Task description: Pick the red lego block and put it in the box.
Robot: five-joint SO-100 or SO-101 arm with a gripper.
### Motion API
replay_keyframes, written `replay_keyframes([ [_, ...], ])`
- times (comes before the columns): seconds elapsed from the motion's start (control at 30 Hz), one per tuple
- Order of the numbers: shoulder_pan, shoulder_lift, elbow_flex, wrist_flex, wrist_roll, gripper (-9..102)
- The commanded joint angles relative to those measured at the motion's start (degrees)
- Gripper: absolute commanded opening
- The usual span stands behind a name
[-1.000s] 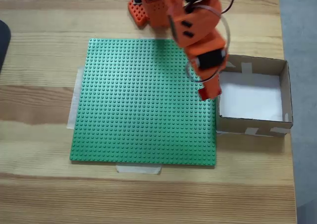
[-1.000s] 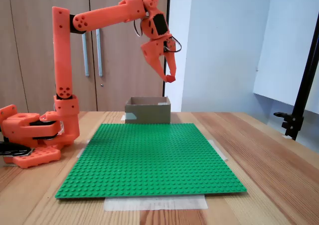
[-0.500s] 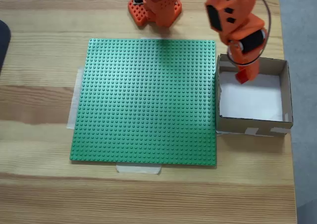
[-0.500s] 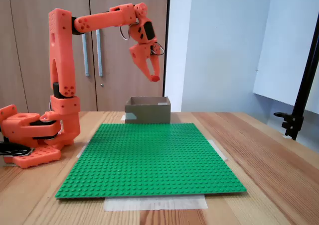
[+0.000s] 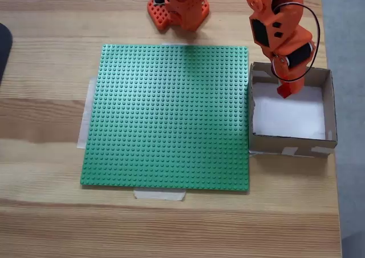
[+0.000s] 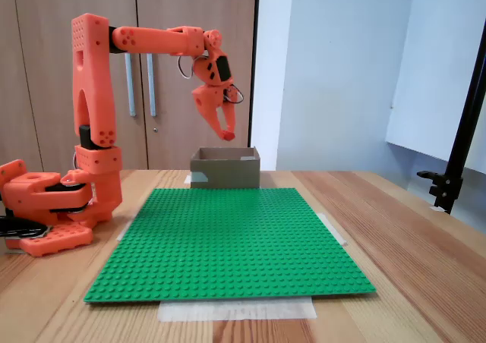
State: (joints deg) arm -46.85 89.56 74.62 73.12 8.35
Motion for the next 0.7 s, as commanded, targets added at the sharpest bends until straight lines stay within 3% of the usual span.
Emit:
replay_keyframes([
  [0.0, -1.14, 2.29, -0.09, -1.14, 0.62, 5],
  [0.67, -2.37, -1.23, -0.26, -3.08, 2.99, 9],
])
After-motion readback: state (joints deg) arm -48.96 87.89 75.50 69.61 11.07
